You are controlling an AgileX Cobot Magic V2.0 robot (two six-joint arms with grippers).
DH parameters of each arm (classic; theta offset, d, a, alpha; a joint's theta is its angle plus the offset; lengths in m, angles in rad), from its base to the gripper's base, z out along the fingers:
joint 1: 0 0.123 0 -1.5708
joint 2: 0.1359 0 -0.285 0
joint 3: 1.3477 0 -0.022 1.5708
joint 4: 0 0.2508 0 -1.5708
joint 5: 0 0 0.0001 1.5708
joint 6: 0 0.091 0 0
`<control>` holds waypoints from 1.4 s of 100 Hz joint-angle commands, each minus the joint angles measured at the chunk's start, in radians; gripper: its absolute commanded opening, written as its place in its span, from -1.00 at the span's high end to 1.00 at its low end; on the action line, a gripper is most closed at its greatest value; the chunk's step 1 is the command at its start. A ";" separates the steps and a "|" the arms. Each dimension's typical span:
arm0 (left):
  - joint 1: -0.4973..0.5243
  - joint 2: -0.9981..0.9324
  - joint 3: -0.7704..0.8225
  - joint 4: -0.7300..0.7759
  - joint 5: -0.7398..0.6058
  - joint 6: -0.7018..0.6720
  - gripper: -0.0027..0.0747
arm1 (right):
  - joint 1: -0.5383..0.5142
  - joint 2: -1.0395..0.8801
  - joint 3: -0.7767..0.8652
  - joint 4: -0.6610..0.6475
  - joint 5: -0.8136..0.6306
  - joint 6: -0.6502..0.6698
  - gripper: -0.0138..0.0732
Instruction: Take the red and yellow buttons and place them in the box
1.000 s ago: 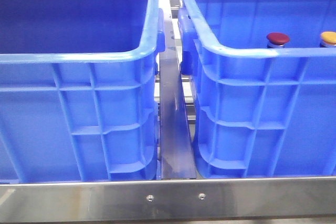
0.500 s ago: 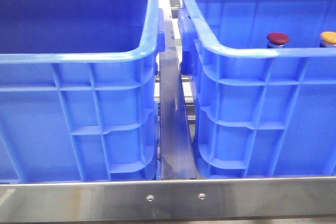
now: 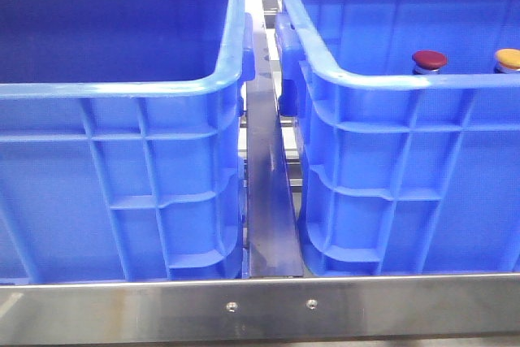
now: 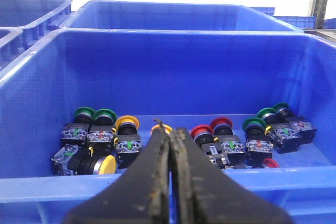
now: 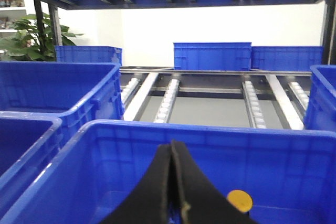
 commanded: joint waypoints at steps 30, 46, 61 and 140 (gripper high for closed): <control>-0.003 -0.029 0.044 -0.001 -0.082 -0.008 0.98 | -0.001 -0.116 -0.011 -1.254 0.136 1.281 0.92; -0.003 -0.029 0.044 -0.001 -0.082 -0.008 0.98 | -0.001 -0.201 0.037 -1.510 0.137 1.534 0.92; -0.003 -0.029 0.044 -0.001 -0.082 -0.008 0.98 | -0.002 -0.288 0.130 -1.588 0.050 1.580 0.92; -0.003 -0.029 0.044 -0.001 -0.082 -0.008 0.98 | -0.082 -0.416 0.443 -1.539 -0.255 1.592 0.92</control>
